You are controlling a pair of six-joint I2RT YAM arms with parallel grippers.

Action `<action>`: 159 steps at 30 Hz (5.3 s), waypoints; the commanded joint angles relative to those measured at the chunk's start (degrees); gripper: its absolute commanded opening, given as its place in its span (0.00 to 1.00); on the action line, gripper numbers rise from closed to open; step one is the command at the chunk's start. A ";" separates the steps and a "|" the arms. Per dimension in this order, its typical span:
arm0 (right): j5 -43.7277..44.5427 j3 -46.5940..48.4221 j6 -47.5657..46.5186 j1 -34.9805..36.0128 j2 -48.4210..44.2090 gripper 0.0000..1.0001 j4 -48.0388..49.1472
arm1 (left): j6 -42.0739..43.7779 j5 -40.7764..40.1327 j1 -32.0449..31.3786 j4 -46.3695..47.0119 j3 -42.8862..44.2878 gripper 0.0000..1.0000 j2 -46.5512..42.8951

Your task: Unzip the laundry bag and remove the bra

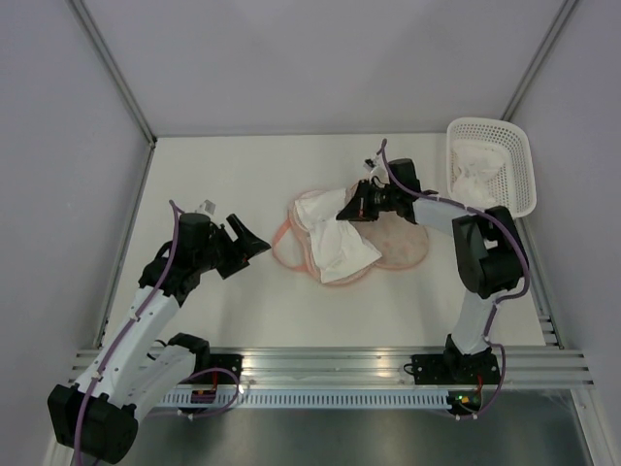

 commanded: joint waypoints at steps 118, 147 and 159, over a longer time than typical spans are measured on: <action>32.24 -4.28 -9.30 3.22 -58.35 0.98 -32.25 | 8.47 22.25 5.04 17.99 0.10 1.00 -17.83; 34.18 -6.57 -12.21 3.22 -62.23 0.98 -31.63 | 8.56 25.59 5.04 21.25 5.28 1.00 -15.03; 50.16 -8.85 -10.89 3.22 -56.96 0.98 -30.77 | 8.21 26.03 5.04 21.51 4.58 1.00 -16.16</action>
